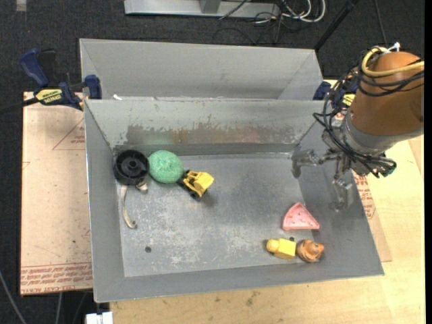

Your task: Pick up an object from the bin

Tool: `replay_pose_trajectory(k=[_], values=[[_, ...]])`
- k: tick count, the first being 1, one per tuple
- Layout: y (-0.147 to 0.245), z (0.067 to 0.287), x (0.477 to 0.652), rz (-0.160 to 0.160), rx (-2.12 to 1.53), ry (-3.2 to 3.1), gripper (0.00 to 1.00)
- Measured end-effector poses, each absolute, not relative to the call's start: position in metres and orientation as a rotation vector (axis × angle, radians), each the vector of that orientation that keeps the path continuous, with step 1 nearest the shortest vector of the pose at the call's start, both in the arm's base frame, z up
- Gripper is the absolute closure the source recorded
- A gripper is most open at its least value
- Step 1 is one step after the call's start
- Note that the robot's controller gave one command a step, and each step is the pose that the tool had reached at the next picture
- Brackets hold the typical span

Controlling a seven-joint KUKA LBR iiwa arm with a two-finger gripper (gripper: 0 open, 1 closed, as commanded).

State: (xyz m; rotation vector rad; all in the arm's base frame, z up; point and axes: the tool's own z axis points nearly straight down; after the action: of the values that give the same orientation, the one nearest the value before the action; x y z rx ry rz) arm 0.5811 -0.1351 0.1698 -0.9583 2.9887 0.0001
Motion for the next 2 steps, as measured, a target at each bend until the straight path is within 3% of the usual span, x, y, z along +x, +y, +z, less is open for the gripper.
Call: replay_pose_trajectory(k=[1,2], values=[[-0.149,0.136,0.572,0.004,-1.176,2.914,0.0],[-0.134,0.094,0.584,0.002,-1.445,2.781,0.0]])
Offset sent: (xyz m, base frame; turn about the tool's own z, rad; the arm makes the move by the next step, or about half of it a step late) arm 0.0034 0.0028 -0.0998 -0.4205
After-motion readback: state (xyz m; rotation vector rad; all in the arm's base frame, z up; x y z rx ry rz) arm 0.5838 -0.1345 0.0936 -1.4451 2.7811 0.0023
